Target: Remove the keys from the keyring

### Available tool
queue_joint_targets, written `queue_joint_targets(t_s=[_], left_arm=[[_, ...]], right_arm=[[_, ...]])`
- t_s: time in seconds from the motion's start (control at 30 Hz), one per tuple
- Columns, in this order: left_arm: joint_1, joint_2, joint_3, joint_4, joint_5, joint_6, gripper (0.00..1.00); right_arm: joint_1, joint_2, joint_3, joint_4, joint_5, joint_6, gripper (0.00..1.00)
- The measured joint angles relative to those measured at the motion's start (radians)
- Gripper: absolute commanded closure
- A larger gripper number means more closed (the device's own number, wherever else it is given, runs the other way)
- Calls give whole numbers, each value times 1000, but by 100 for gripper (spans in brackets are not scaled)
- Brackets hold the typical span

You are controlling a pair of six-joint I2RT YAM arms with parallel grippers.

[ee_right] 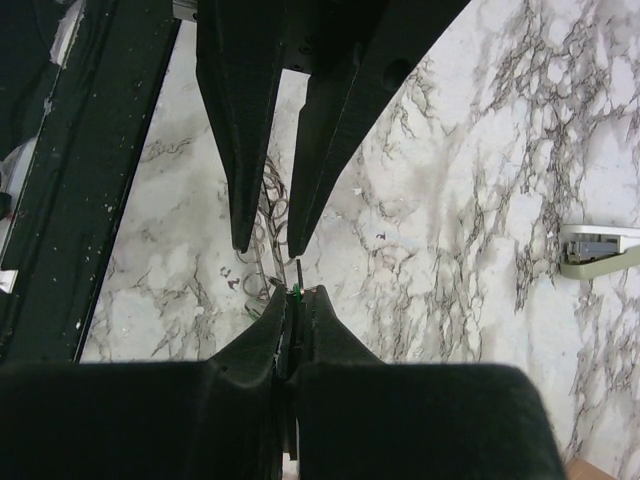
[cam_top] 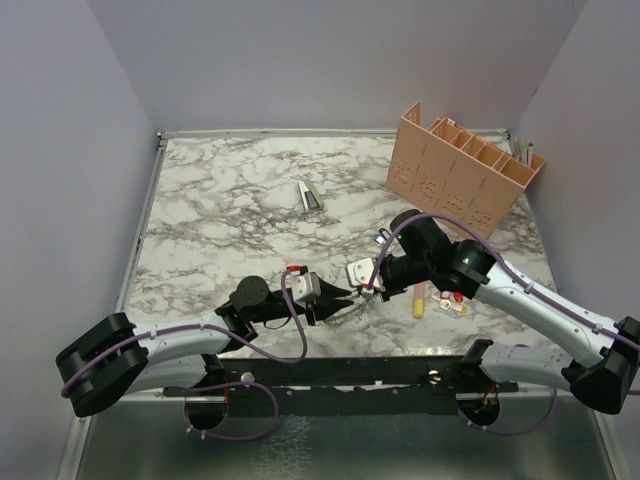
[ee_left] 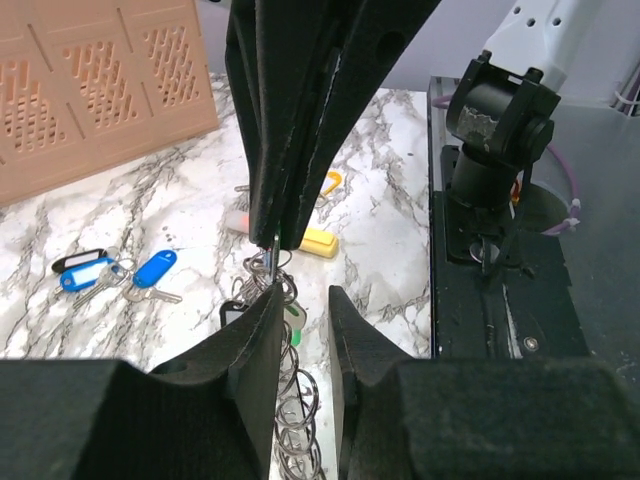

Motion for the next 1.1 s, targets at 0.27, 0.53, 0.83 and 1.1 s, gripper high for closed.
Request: queue_joint_targets(t_s=[0.27,0.53,0.83,1.1], left_arm=[[0,25,0,-6,-16,-2,77],[0,74,8,-2,-15,-21,78],[0,95,12,21,-15,-48,78],[0,118,21,40,-14,-75,78]], right_arm=[[0,0,-6,5,0,2,99],[0,0,-16,19,-1,20,99],[0,0,-19,28,-3,32,99],[0,3,-19,34,-18,55,99]])
